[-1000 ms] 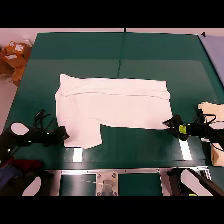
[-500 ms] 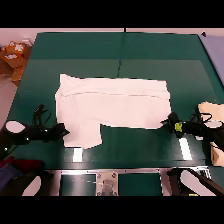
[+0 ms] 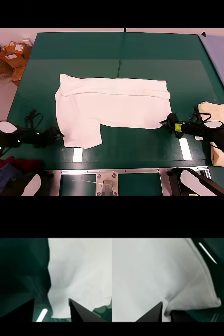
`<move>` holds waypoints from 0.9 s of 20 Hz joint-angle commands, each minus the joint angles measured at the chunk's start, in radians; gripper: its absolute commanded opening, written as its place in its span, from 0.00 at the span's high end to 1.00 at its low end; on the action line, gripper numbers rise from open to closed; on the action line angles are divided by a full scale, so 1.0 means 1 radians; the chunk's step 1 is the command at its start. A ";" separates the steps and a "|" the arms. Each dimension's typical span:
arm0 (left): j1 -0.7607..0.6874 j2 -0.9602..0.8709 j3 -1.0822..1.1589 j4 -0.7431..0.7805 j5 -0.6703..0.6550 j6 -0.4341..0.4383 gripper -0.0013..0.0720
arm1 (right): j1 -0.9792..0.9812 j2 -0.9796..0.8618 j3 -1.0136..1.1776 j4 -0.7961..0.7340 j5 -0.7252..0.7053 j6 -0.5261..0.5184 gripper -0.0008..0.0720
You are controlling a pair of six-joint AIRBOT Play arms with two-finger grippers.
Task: Fold the shirts.
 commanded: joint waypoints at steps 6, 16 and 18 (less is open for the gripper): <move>0.007 0.000 -0.168 -0.386 0.188 0.207 0.60 | 0.001 0.000 0.001 0.008 -0.008 -0.002 0.78; 0.007 0.007 0.031 -0.267 -0.171 0.264 0.95 | 0.000 0.023 0.065 -0.119 0.139 -0.074 0.97; 0.007 0.007 0.060 -0.234 -0.223 0.245 0.95 | 0.000 0.067 0.094 -0.198 0.182 -0.022 0.97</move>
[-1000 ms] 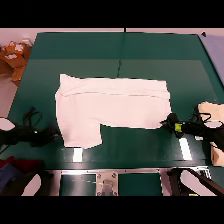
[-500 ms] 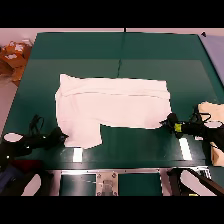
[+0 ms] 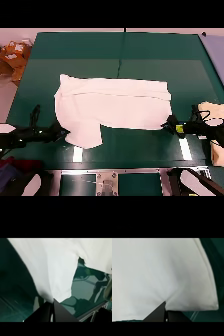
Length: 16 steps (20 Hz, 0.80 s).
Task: Fold the shirts.
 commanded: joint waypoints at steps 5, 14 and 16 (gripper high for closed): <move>0.000 0.049 0.133 0.072 -0.145 -0.047 0.95 | 0.000 0.154 0.108 -0.275 0.152 0.138 0.97; 0.000 -0.013 0.384 -0.004 0.122 -0.044 0.95 | 0.057 0.008 0.396 -0.135 0.075 0.115 0.97; 0.000 -0.119 0.458 -0.056 0.150 -0.014 0.95 | 0.093 -0.097 0.473 -0.122 0.049 0.116 0.97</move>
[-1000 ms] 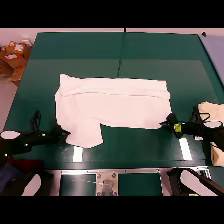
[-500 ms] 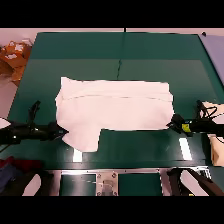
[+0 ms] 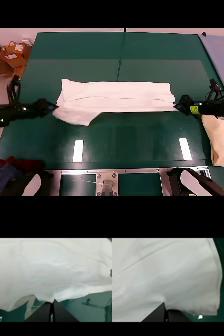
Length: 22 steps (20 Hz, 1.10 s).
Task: Fold the shirts.
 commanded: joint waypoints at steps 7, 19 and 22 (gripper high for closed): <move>-0.151 -0.515 0.341 -0.105 0.302 0.085 0.95 | 0.108 -0.469 0.378 0.098 -0.123 -0.002 0.97; -0.209 -0.779 0.658 -0.127 0.405 0.053 0.00 | 0.032 -0.764 0.766 0.082 0.025 -0.106 0.38; -0.163 -0.768 0.702 -0.126 0.272 0.053 0.00 | -0.056 -0.765 0.811 -0.002 0.188 -0.133 0.24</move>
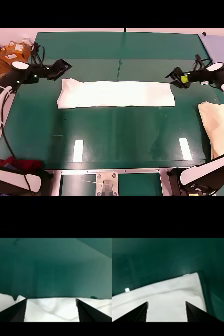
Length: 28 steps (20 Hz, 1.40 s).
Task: Fold the shirts.
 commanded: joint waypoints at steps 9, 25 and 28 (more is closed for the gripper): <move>0.055 0.002 0.052 -0.007 -0.261 -0.062 0.95 | -0.138 -0.206 0.053 0.094 0.318 -0.264 0.24; -0.623 -0.132 0.065 0.061 0.260 -0.065 0.95 | -0.051 -0.030 0.259 0.311 0.546 -0.263 0.97; -0.689 -0.269 0.188 0.061 0.255 -0.151 0.95 | 0.000 0.106 0.259 0.422 0.555 -0.224 0.97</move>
